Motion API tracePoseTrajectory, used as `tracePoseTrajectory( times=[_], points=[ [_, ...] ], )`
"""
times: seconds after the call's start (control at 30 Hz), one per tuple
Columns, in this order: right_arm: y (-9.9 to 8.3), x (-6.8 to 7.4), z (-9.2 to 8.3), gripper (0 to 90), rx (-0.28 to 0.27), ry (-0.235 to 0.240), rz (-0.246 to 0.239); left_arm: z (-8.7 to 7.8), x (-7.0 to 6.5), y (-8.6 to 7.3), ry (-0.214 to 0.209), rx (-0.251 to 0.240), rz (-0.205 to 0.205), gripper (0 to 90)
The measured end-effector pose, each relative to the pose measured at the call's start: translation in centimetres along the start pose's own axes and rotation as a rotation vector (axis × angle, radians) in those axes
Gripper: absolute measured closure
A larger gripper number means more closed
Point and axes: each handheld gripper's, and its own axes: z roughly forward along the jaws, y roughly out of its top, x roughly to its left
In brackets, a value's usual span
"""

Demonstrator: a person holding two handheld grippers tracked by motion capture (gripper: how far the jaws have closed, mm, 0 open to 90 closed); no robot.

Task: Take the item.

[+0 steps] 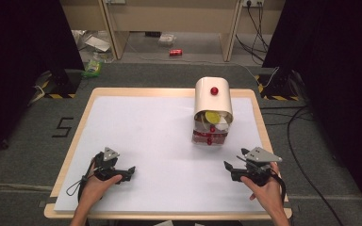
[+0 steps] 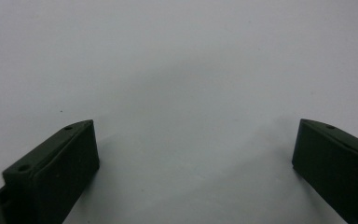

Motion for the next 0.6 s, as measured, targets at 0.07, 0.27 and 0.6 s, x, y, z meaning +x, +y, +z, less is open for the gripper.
tracePoseTrajectory(
  times=[0.07, 0.27, 0.6],
  points=[
    [0.8, 0.1, -0.1, 18.8, -0.009, 0.004, -0.008, 0.0, 0.0, 0.0, 0.0, 0.0, 0.0, 0.0],
    [3.1, 0.4, -0.3, 18.8, -0.047, 0.006, -0.036, 0.0, 0.0, 0.0, 0.0, 0.0, 0.0, 0.0],
    [6.0, 1.1, -0.1, 19.9, -0.089, 0.014, -0.066, 0.0, 0.0, 0.0, 0.001, -0.002, -0.002, 0.0]
  ],
)
